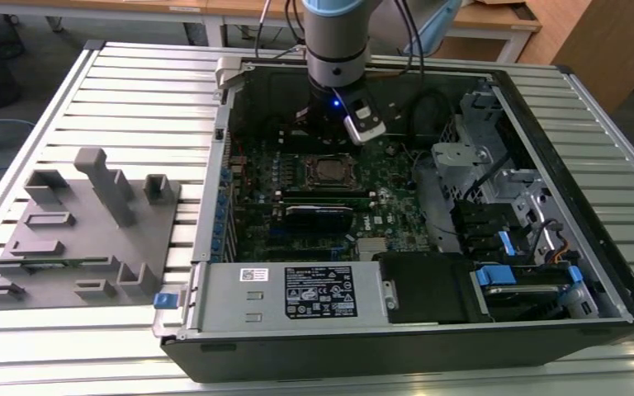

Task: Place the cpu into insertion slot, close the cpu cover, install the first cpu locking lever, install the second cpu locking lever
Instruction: 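Install the first cpu locking lever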

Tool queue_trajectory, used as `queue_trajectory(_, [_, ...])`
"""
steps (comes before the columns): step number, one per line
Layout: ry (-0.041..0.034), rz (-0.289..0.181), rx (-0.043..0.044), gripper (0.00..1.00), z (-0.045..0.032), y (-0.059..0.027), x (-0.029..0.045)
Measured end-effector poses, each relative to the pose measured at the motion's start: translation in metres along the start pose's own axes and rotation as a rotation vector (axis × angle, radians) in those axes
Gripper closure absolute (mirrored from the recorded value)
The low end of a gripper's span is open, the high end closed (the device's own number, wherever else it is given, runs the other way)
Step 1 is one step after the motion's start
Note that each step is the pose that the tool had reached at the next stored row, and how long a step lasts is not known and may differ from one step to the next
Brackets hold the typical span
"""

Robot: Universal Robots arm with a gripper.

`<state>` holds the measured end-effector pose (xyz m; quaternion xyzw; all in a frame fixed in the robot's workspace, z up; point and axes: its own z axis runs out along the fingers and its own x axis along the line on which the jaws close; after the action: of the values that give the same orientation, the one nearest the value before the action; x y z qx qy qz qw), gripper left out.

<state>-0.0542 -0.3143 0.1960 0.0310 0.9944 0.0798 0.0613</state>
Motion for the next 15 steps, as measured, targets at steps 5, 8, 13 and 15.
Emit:
queue_trajectory(5, [-0.0001, 0.000, 0.0002, 0.89, 0.0003, -0.0004, 0.0000])
queue_trajectory(8, [-0.0002, 0.000, 0.0001, 0.89, 0.0002, -0.0004, 0.0000])
queue_trajectory(13, [-0.0002, 0.000, 0.0000, 0.89, -0.0056, 0.0006, -0.0007])
queue_trajectory(15, [-0.0003, 0.000, -0.0002, 0.89, -0.0057, 0.0007, -0.0008])
